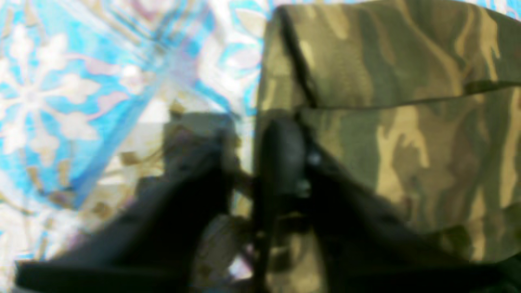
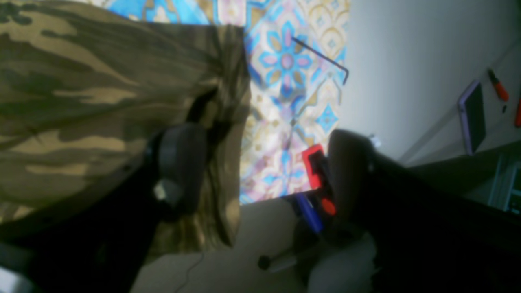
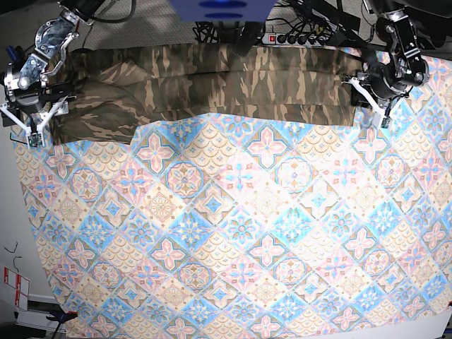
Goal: Fold the T-shirt properly
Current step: 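Grasp the strip's end with the left gripper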
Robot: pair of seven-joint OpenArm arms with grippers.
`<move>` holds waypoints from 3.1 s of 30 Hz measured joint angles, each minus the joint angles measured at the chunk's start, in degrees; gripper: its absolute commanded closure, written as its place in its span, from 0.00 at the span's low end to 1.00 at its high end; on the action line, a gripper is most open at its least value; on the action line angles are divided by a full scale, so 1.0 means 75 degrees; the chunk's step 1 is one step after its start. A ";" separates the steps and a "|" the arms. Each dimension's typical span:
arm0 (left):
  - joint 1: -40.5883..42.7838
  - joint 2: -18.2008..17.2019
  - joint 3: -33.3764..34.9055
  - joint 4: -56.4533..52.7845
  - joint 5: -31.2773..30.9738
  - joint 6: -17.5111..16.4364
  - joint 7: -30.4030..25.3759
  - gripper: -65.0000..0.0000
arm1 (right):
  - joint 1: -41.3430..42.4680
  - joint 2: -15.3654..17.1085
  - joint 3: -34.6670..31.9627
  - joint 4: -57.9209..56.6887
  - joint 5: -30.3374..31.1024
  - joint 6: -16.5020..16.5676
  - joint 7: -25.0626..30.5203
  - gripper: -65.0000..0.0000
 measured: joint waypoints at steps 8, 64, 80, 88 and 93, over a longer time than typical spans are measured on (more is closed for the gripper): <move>-0.0236 0.0012 0.0009 -0.0012 0.0087 -0.0085 0.0388 1.00 | 0.0000 -0.0017 -0.0003 0.0000 -0.0003 0.0000 -0.0003 0.29; -0.0329 0.0192 -0.0848 0.1174 -0.0440 -0.0198 0.1961 0.38 | 0.0020 -0.0015 -0.0023 -0.0044 0.0000 0.0000 -0.0015 0.29; 0.0032 -0.0093 -0.0743 0.1335 -0.0452 -0.0207 0.1976 0.37 | -0.0003 -0.0015 -0.0009 -0.0044 -0.0003 -0.0003 -0.0026 0.29; -0.0079 -0.0122 -0.0793 0.2098 0.0035 -0.0204 0.2276 0.37 | -0.0003 -0.0015 -0.0029 -0.0044 -0.0003 -0.0003 0.0000 0.29; -0.0309 -0.0017 -0.0801 0.2066 0.1037 -0.0198 0.2276 0.37 | -0.0009 -0.0017 -0.0026 -0.0044 0.0000 0.0000 0.0000 0.29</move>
